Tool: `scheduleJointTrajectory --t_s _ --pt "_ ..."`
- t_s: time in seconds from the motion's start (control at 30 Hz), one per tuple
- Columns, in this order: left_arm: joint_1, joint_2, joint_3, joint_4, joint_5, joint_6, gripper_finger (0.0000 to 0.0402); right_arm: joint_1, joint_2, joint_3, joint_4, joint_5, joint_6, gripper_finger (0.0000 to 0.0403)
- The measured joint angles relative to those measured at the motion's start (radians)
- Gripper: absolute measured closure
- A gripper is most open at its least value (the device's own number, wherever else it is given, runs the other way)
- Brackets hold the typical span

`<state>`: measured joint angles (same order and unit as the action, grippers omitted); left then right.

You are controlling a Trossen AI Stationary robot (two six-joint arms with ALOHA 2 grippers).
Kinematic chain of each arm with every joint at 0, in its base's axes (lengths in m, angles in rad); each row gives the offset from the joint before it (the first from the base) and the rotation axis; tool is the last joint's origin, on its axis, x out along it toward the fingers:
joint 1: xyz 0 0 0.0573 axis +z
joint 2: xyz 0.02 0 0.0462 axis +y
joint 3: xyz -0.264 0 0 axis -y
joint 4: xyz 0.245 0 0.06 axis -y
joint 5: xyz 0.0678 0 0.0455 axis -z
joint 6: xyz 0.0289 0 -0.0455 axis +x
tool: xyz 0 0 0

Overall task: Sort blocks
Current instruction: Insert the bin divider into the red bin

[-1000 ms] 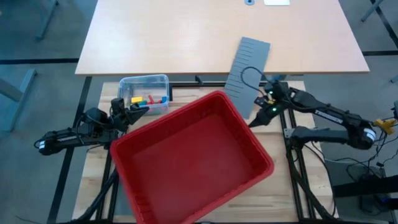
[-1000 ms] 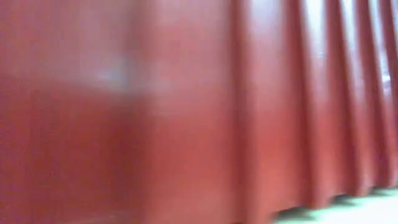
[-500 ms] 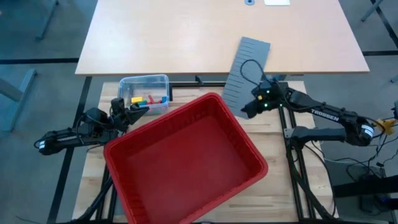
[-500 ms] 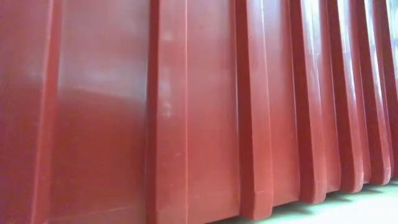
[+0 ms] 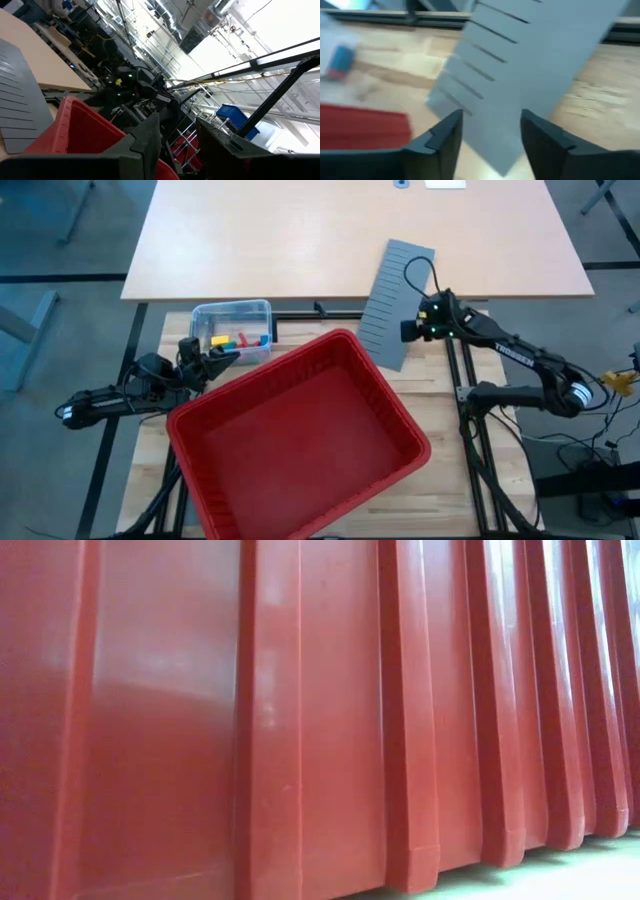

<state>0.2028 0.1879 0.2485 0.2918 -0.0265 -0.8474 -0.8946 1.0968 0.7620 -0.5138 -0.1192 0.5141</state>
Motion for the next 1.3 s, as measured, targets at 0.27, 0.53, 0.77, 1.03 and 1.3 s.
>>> scheduleJointTrajectory --t_s 0.27,0.53,0.77,1.03,1.3 --pt "0.0 0.0 0.0 0.003 0.0 0.0 0.0296 -0.084 0.124 -0.076 0.134 -0.011 0.029 0.0174" --pt "0.0 0.0 0.0 0.006 -0.001 0.0 0.0296 -0.147 0.22 -0.129 0.243 -0.019 0.069 0.0184" --pt "0.0 0.0 0.0 0.007 -0.008 0.0 0.0296 -0.187 0.302 -0.135 0.309 -0.046 0.062 0.017" --pt "0.0 0.0 0.0 0.007 -0.013 -0.004 0.0296 -0.193 0.426 -0.135 0.397 -0.096 0.087 0.0175" --pt "0.0 0.0 0.0 0.006 -0.015 -0.008 0.0297 -0.194 0.468 -0.135 0.464 -0.136 0.063 0.0177"
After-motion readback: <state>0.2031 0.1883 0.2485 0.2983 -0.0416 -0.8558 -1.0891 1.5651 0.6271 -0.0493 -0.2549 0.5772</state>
